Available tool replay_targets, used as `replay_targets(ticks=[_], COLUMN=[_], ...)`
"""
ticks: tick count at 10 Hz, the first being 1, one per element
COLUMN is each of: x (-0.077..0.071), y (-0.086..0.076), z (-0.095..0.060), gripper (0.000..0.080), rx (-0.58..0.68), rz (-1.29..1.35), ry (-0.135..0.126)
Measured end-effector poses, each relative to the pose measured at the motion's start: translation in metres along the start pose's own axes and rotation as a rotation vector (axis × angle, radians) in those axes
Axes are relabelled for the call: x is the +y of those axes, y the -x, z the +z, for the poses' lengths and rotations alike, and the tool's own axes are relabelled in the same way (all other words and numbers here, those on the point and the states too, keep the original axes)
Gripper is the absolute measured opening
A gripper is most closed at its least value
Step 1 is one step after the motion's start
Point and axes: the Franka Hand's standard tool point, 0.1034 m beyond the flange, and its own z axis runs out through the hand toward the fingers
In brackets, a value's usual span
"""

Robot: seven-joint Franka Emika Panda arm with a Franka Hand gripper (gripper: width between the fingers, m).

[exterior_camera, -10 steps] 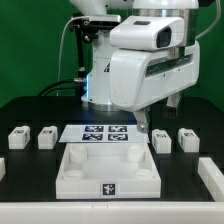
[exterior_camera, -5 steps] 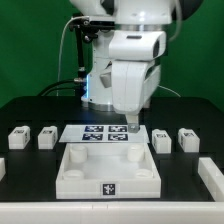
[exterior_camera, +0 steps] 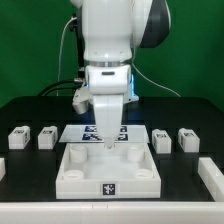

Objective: Assemble one leg

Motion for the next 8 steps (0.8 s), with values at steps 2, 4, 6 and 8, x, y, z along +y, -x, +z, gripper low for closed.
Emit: replay_targets(ticks=[2,4,6,8], x=[0.0041,0.0036,0.0035,0.0034], y=[-0.0027,-0.002,-0.0018,-0.0018], z=[0.0067,0.0069,0.007,0.0071], gripper=[0.065,0.0543,0.0407,0.0093], rx=[0.007,0.006,0.006,0.006], rz=[0.004,0.006,0.006,0.006], ry=[0.011,0.01,0.01,0.01])
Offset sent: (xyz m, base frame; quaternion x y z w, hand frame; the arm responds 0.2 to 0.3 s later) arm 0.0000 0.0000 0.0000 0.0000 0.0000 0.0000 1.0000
